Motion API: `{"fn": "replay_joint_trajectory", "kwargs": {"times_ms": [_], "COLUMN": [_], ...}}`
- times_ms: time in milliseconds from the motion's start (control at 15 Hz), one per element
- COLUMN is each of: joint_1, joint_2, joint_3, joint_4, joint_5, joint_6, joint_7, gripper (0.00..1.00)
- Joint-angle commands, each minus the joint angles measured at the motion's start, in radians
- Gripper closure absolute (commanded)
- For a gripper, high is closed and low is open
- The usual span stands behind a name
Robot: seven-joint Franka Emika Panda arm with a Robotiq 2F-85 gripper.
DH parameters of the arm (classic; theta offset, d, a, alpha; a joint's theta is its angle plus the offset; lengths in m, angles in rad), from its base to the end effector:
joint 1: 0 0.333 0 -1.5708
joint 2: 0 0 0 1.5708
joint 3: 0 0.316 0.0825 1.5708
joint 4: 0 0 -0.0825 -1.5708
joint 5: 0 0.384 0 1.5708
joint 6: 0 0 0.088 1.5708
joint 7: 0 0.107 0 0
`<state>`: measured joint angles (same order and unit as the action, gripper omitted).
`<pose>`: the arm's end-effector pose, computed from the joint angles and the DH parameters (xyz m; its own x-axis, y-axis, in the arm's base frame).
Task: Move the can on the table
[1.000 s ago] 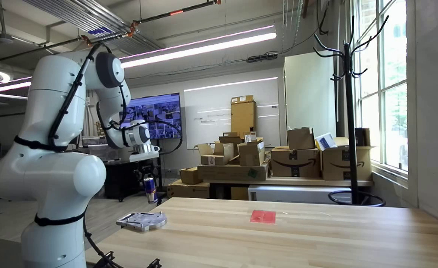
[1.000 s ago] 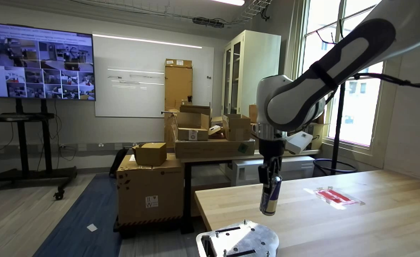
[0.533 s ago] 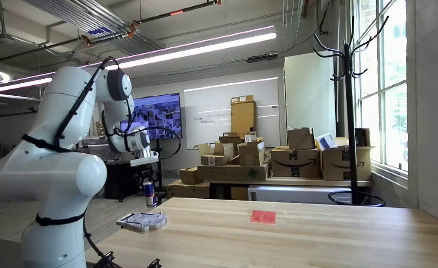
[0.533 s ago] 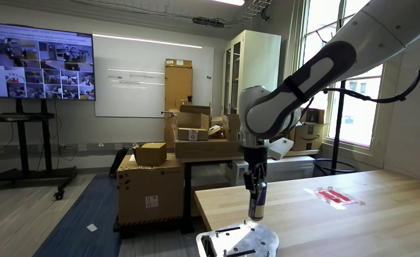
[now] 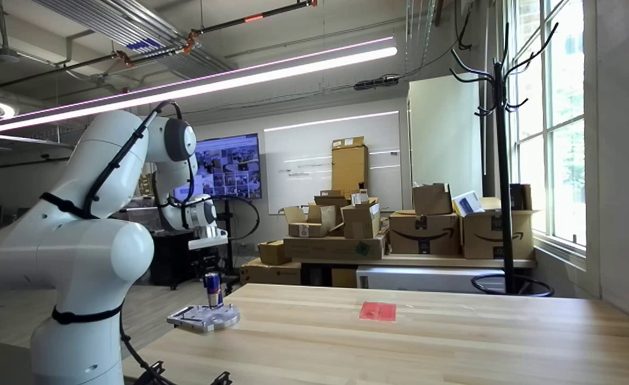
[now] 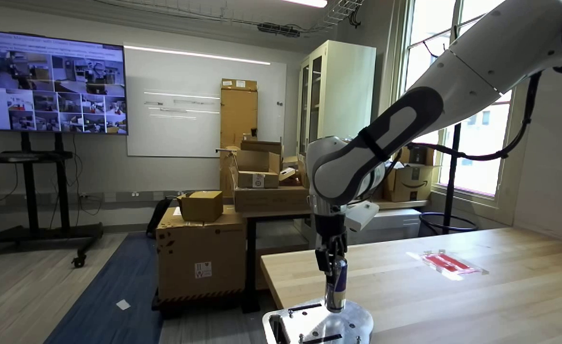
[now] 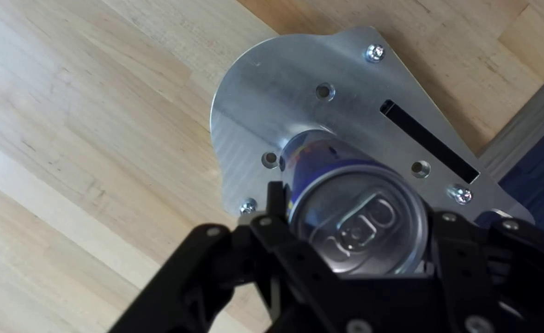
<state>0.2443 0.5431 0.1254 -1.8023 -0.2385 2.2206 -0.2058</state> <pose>0.6022 0.2197 0.2367 0.7496 0.6463 -0.1429 0.6596 -0.7475 0.0787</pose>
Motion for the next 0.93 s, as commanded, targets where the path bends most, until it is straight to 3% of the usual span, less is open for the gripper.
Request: {"fn": "replay_joint_trajectory", "kwargs": {"times_ms": [0, 600, 733, 800, 867], "joint_1": [-0.003, -0.007, -0.009, -0.011, -0.012], "joint_2": [0.029, 0.05, 0.046, 0.043, 0.041], "joint_3": [0.015, 0.034, 0.034, 0.034, 0.034], "joint_4": [0.056, 0.048, 0.043, 0.039, 0.039], "joint_5": [0.004, 0.021, 0.022, 0.023, 0.025], "joint_6": [-0.047, -0.035, -0.032, -0.029, -0.031], "joint_7": [-0.005, -0.014, -0.015, -0.016, -0.015], "gripper": [0.67, 0.67, 0.27, 0.15, 0.09]}}
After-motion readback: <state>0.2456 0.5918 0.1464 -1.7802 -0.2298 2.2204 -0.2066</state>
